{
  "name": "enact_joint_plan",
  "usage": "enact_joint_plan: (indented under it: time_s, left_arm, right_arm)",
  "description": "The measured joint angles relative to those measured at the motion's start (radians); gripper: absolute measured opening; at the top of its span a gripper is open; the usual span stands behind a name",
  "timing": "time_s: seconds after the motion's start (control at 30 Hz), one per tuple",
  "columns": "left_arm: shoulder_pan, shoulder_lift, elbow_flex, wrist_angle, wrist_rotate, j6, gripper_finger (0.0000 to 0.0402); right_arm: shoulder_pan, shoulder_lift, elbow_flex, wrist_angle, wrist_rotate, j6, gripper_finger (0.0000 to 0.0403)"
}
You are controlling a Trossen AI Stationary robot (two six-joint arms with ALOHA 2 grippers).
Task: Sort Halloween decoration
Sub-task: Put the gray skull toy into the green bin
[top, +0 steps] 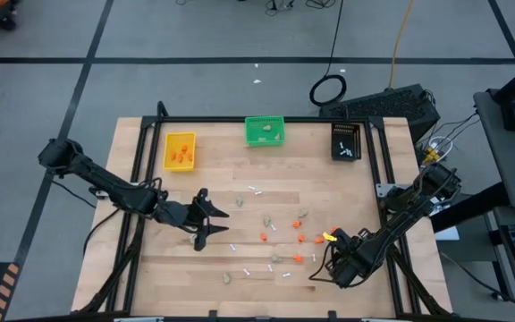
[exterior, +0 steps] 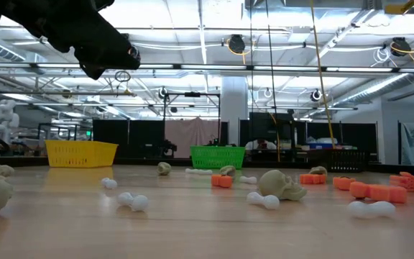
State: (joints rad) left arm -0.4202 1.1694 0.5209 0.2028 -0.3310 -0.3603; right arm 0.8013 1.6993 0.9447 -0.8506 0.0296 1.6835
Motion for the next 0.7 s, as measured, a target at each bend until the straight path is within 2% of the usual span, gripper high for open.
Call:
enact_joint_plan:
  time_s: [0.37, 0.5, 0.7]
  left_arm:
    - [0.0, 0.0, 0.0, -0.002, 0.0, 0.001, 0.0185]
    - [0.0, 0.0, 0.0, -0.002, 0.0, 0.001, 0.0185]
    - [0.0, 0.0, 0.0, -0.002, 0.0, 0.001, 0.0185]
  right_arm:
    - [0.0, 0.002, -0.002, 0.012, -0.032, 0.019, 0.0119]
    - [0.0, 0.002, -0.002, 0.012, -0.041, 0.022, 0.0119]
    - [0.0, 0.002, -0.002, 0.007, -0.063, 0.026, 0.014]
